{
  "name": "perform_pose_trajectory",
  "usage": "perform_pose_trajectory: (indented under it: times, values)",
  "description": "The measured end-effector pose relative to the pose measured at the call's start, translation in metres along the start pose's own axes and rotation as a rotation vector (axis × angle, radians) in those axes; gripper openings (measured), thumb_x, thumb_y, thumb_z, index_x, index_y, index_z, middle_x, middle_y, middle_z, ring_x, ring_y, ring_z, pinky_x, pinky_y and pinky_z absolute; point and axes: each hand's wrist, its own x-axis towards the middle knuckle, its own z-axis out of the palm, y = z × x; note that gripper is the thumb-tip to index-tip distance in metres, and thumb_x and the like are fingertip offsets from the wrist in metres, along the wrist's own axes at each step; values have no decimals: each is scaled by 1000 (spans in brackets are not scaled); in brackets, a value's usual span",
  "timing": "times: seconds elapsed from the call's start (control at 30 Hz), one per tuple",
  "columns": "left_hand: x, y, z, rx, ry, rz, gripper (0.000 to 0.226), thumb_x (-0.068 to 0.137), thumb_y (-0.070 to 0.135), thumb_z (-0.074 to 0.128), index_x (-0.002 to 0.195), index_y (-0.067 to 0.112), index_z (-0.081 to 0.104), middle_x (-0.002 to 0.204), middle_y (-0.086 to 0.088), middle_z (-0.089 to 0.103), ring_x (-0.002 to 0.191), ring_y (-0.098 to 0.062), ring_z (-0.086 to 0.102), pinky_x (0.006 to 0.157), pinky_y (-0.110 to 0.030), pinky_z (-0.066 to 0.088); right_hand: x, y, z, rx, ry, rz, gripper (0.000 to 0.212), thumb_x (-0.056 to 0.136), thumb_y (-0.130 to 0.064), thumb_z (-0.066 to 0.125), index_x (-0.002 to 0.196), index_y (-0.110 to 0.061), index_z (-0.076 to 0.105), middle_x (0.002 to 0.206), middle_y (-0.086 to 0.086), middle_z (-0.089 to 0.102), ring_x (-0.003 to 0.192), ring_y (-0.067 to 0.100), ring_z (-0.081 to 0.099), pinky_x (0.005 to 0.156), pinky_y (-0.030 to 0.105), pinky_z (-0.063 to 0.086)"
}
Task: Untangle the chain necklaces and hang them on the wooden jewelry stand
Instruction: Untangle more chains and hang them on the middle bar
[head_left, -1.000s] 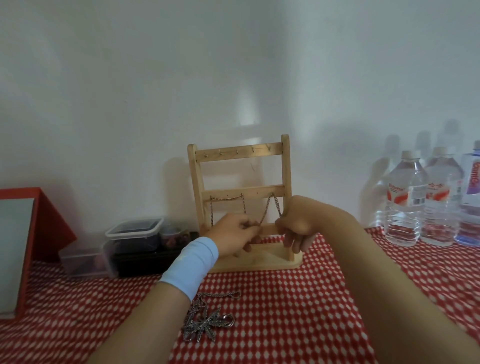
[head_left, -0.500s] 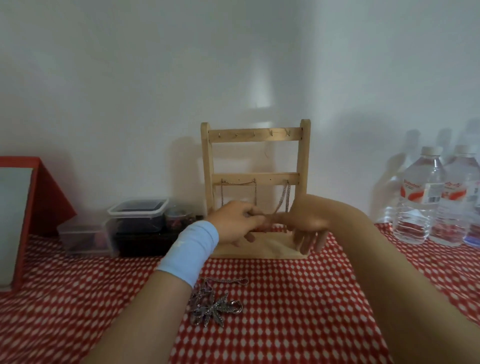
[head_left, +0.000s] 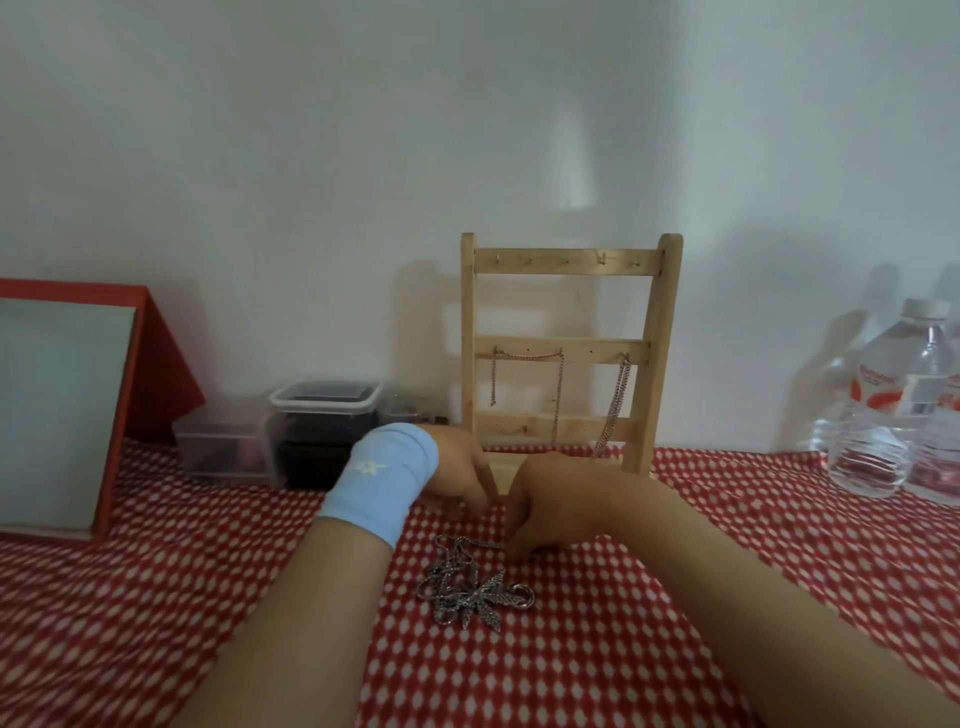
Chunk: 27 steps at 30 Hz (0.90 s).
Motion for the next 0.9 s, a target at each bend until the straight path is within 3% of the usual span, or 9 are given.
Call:
perform_pose_trajectory:
  times: [0.1,0.2,0.33,0.43,0.53,0.63,0.73,0.8,0.9]
  values:
    - [4,3,6,110,-52,7,40,84,41,69,122,30,67,124,8,66,106,-15,64,99,-35,51,-4,4,-8,-64,21,26,19,90,-37,72,101,-23,79,93,-10,74,87,11,68,84,30,58]
    - [3,7,8,92,-18,53,37,87,48,64,114,24,70,117,7,64,109,-15,59,100,-33,47,-14,11,-28,121,217,45,11,96,-29,63,88,-24,68,87,-7,70,70,7,66,61,20,52]
    - [-6,6,2,-303,64,227,20,96,19,57,113,9,63,115,-8,66,109,-24,63,92,-27,50,-24,17,-48,534,424,28,26,103,-19,44,87,-8,61,80,8,71,64,21,67,52,31,52]
    - [-15,4,-5,-795,88,275,17,100,16,48,91,7,60,84,-10,71,87,-32,68,77,-36,53,-28,21,-53,643,542,13,38,102,-17,34,74,-2,56,67,12,66,63,29,63,59,40,55]
    - [-16,6,-5,-916,69,344,16,101,12,47,91,8,58,78,-8,64,74,-28,66,72,-41,57,-26,20,-54,767,599,-4,40,106,-23,36,78,-2,56,68,13,67,59,28,65,60,41,58]
    - [-15,14,-4,-990,68,381,11,101,12,49,97,6,58,81,-9,62,72,-26,66,66,-39,60,-25,18,-53,897,413,79,45,109,-40,41,94,-2,60,79,15,75,64,30,71,59,39,62]
    - [-13,19,-6,-1071,100,389,15,100,13,50,100,1,60,85,-10,65,77,-27,69,65,-36,62,-34,20,-54,599,6,279,58,106,-49,41,107,1,69,93,15,80,77,32,78,74,45,65]
    - [-12,23,-9,-1150,111,406,15,101,13,50,99,1,60,89,-10,67,82,-26,70,73,-39,61,-37,20,-53,519,-126,297,44,107,-34,43,111,1,70,99,16,80,89,35,78,82,47,64]
    - [-12,32,-12,-1293,204,401,12,100,8,49,96,5,59,89,-10,67,78,-22,71,73,-38,60,-31,19,-49,740,-85,123,30,103,-16,48,120,-2,69,115,16,76,111,35,72,93,43,59]
